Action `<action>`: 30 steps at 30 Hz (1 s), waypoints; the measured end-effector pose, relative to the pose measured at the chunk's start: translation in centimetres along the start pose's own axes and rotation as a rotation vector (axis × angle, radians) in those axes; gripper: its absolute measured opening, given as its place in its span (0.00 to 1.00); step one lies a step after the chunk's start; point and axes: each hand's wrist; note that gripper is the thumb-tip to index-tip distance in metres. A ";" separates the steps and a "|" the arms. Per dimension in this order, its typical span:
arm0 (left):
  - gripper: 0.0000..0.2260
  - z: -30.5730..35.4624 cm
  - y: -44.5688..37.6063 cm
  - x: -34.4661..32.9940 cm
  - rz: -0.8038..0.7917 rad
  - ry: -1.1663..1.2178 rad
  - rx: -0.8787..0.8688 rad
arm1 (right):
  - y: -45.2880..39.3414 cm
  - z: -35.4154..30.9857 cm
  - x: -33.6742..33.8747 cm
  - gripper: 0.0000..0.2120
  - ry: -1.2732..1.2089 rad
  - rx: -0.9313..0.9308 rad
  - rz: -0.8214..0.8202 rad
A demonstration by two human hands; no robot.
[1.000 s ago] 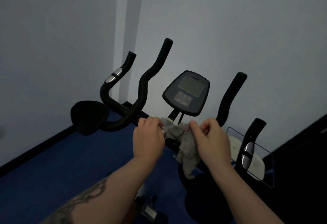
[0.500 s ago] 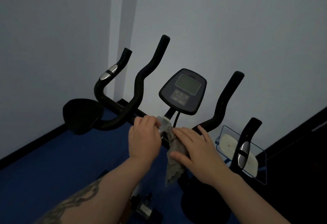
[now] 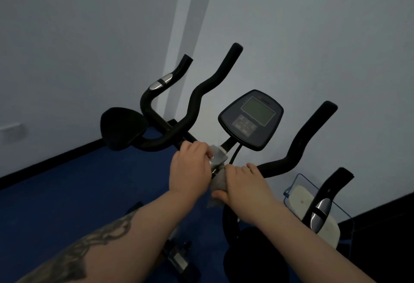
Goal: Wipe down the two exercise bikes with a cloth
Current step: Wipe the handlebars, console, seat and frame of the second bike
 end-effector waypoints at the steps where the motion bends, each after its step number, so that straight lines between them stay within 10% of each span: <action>1: 0.10 0.0 0.0 0.0 0.008 -0.001 0.005 | -0.3 0.0 0.2 0.24 0.014 0.010 -0.012; 30: 0.08 0.0 -0.1 -0.1 0.023 -0.011 -0.005 | -1.4 1.8 1.0 0.30 -0.061 0.127 -0.113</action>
Point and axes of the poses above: each hand's wrist, its own y-axis away from the middle knuckle, its own x-axis out of the back of the hand, z = x × y, and after that the axes turned 2 degrees about z, right-handed
